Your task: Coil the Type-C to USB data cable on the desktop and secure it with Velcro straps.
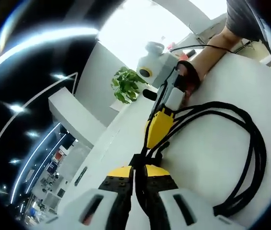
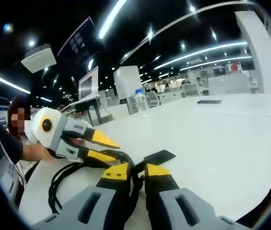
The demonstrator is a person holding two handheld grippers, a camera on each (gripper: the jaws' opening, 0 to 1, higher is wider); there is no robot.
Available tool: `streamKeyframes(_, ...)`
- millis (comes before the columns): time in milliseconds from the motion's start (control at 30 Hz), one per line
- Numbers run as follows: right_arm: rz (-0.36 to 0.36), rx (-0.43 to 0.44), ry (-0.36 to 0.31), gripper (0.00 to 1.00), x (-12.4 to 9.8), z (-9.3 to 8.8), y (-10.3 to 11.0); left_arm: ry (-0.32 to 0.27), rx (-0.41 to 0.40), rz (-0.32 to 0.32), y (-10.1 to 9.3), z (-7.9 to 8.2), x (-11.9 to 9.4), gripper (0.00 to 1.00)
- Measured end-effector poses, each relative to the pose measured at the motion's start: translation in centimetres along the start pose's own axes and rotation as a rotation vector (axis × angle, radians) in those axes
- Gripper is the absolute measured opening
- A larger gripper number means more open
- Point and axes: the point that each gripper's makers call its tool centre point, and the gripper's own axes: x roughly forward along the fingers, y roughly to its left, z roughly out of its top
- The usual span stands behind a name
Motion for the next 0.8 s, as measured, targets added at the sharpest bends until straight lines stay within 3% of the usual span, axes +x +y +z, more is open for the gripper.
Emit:
streamKeyframes(500, 0.003, -0.007, 0.002, 0.11, 0.0, 0.2, -0.2, -0.016, 0.026, 0.057, 1.2, 0.5, -0.5, 0.10)
streamKeyframes(600, 0.005, -0.013, 0.004, 0.11, 0.0, 0.1, -0.1, -0.054, -0.009, 0.081, 1.7, 0.9, -0.6, 0.10)
streamKeyframes(800, 0.009, -0.030, -0.004, 0.13, 0.0, 0.2, 0.0, -0.061, -0.127, 0.061, 1.5, 0.3, -0.4, 0.10)
